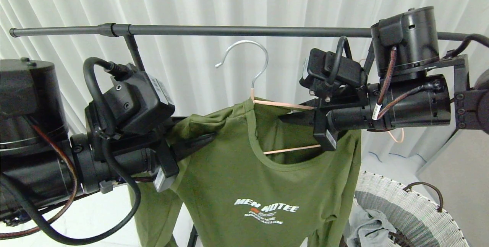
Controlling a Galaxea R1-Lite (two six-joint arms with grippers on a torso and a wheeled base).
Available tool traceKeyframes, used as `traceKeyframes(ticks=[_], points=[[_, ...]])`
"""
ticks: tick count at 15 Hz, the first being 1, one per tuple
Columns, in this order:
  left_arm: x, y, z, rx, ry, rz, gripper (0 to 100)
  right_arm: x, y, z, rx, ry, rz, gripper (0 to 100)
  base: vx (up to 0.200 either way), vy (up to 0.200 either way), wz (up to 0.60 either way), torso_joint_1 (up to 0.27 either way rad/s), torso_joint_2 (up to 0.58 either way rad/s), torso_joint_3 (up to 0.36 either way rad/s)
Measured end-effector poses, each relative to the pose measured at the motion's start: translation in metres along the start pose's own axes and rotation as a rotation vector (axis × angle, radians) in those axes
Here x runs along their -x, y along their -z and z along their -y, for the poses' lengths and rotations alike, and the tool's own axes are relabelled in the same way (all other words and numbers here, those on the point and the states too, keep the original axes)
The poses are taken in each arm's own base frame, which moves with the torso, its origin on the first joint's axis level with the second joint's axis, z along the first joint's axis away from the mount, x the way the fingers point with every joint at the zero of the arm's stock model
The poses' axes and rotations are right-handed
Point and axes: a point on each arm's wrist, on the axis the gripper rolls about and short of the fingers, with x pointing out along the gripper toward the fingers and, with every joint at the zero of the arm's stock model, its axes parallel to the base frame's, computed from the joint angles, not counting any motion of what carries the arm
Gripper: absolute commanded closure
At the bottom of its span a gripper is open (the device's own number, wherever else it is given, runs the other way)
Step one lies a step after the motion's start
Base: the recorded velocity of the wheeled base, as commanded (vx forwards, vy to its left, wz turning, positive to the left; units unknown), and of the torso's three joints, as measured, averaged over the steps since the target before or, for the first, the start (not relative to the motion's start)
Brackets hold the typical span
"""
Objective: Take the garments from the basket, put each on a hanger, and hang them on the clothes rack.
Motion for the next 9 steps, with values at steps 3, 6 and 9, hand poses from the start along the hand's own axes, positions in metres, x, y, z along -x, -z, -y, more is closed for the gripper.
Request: traceKeyframes(ticks=[3, 6, 9], points=[[0.001, 0.001, -0.002, 0.005, -0.009, -0.006, 0, 0.01, -0.002, 0.006, 0.058, 0.021, 0.02, 100, 0.0, 0.0, 0.0, 0.0, 0.0, 0.0], [0.006, 0.005, -0.009, 0.019, -0.05, -0.021, 0, 0.023, 0.002, 0.015, 0.109, 0.05, 0.022, 100, 0.0, 0.0, 0.0, 0.0, 0.0, 0.0], [0.02, 0.02, -0.013, 0.042, -0.106, -0.072, 0, 0.035, 0.005, 0.021, 0.119, 0.076, 0.024, 100, 0.0, 0.0, 0.0, 0.0, 0.0, 0.0]])
